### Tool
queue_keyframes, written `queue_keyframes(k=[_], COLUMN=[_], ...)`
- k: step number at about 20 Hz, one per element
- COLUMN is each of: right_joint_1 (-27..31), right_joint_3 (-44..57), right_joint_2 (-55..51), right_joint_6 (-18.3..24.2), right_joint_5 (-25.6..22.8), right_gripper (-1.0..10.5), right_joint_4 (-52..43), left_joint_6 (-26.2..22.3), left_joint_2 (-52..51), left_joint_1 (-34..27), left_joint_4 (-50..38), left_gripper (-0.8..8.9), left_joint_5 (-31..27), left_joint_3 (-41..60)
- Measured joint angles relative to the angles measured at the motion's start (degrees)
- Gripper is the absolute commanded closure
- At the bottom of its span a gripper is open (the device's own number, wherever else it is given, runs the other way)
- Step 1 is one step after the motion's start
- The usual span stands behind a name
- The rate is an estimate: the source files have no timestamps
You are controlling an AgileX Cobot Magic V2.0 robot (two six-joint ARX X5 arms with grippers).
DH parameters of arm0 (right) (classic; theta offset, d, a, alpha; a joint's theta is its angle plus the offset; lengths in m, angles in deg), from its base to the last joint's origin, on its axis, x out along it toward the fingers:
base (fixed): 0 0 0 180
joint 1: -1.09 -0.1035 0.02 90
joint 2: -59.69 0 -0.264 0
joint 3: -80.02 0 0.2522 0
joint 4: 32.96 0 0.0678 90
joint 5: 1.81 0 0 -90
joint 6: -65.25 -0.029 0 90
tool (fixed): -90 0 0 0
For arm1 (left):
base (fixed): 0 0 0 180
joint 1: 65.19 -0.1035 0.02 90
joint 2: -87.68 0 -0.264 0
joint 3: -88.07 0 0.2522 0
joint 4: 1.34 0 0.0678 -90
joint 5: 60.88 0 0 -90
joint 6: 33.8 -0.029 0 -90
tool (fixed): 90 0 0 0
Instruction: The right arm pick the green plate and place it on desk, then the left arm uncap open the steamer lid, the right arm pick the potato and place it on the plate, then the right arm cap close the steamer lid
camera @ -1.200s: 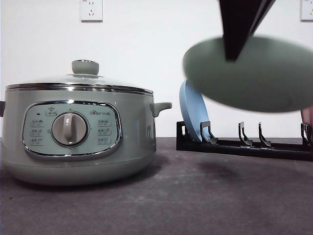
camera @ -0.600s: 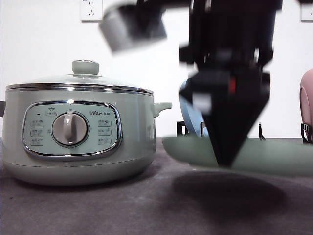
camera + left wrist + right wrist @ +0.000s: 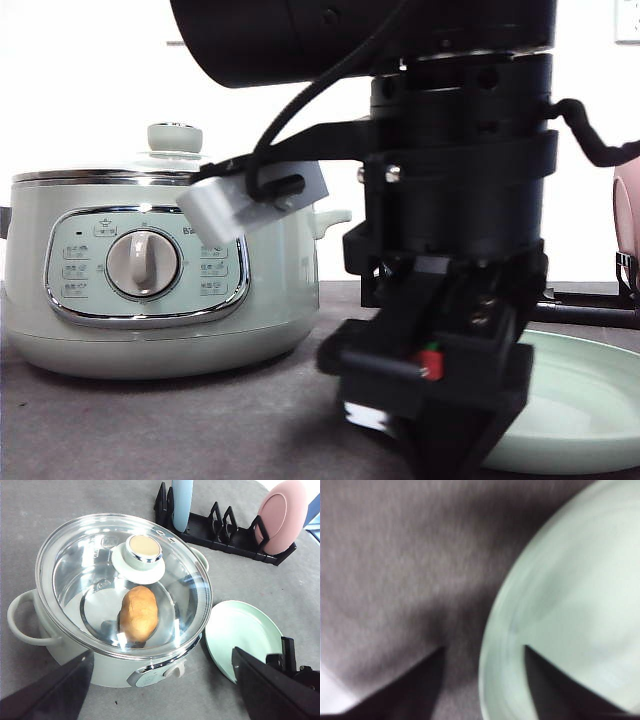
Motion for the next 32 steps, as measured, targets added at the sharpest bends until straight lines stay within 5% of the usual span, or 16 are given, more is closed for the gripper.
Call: queue_keyframes(k=[5, 13, 18, 25, 32], right_joint_1=[-0.02, 4.28, 15.06, 32.63, 37.09], right_joint_3=[-0.26, -13.46, -21.07, -22.16, -22.16], right_joint_2=[-2.10, -22.36, -29.55, -32.48, -32.48], right_joint_6=[-0.13, 1.75, 4.24, 8.00, 11.58], right_joint_5=[0.02, 2.91, 15.82, 47.08, 49.31], right_gripper=[6.5, 6.5, 6.5, 6.5, 6.5], right_joint_4=[2.60, 4.76, 4.26, 9.81, 12.07], left_joint_6=[0.00, 0.02, 0.02, 0.02, 0.02], left_joint_2=[0.00, 0.07, 0.07, 0.07, 0.07], left_joint_1=[0.00, 0.00, 0.00, 0.00, 0.00], left_joint_4=[0.00, 0.00, 0.00, 0.00, 0.00], left_gripper=[3.71, 3.71, 3.71, 3.71, 3.71], left_joint_5=[0.00, 0.00, 0.00, 0.00, 0.00], left_joint_3=[0.00, 0.00, 0.00, 0.00, 0.00])
